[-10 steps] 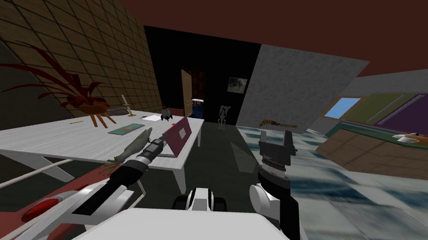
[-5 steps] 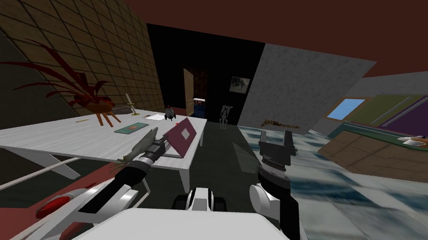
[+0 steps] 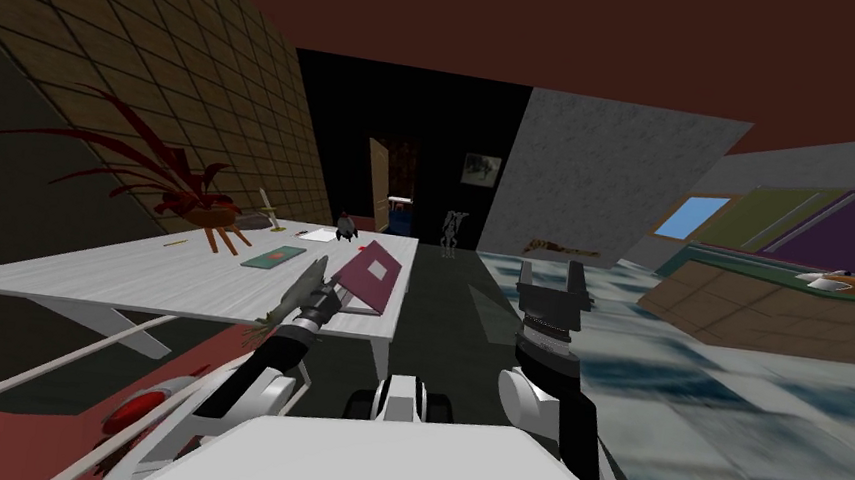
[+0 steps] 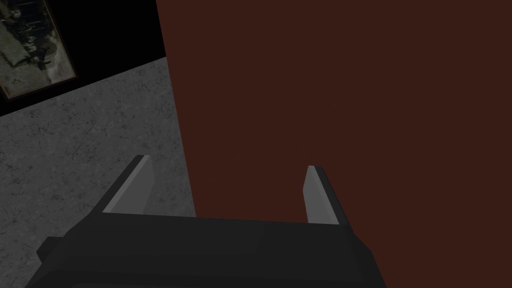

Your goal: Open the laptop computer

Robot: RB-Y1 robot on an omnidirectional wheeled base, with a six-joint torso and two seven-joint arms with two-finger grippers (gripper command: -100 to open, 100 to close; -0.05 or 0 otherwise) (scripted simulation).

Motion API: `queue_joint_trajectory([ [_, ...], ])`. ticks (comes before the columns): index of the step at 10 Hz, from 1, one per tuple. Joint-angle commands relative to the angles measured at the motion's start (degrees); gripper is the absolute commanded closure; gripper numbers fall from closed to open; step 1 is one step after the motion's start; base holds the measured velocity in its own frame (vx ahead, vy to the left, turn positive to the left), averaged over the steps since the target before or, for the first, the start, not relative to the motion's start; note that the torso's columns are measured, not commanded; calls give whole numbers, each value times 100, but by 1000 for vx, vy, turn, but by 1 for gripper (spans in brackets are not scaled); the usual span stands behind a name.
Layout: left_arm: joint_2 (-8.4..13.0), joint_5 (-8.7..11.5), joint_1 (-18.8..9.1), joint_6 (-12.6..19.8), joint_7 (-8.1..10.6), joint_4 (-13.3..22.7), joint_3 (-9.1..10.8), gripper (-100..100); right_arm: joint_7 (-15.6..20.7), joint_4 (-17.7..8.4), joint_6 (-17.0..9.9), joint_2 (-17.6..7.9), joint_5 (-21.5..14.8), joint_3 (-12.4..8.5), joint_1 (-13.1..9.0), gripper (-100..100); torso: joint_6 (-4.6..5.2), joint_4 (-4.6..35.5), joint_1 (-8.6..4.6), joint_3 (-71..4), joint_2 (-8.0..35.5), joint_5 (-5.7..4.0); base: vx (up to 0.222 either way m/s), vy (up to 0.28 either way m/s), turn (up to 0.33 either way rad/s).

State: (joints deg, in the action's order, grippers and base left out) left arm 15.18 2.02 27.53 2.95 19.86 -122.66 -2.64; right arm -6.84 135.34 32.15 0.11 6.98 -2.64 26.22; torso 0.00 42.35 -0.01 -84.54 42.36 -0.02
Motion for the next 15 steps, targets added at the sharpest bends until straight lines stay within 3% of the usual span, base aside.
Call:
queue_joint_trajectory([
  [1,-98,121,-69,-49,105,129,-37,100,0,0,0,0,0,0,0,0,0,4,0,2,4,-2,-8,58,-7],
  [2,-272,294,-112,-280,262,436,-133,100,0,0,0,1,0,1,0,0,-1,5,-25,3,6,-9,-4,69,-2],
  [4,-440,454,-153,-511,397,720,-225,100,0,0,0,0,0,0,0,0,1,2,1,1,1,-1,-3,116,-18],
  [5,-344,404,-45,-338,370,466,-188,-100,0,0,0,0,0,0,0,0,-3,1,12,1,2,2,11,52,-1],
  [14,-32,448,633,418,633,-997,-97,-100,0,0,0,1,0,1,0,0,1,4,2,5,6,0,37,-15,16],
  [15,-60,437,610,363,602,-884,-114,-100,0,0,0,1,0,1,0,0,0,4,-4,3,5,-3,18,-2,5],
])
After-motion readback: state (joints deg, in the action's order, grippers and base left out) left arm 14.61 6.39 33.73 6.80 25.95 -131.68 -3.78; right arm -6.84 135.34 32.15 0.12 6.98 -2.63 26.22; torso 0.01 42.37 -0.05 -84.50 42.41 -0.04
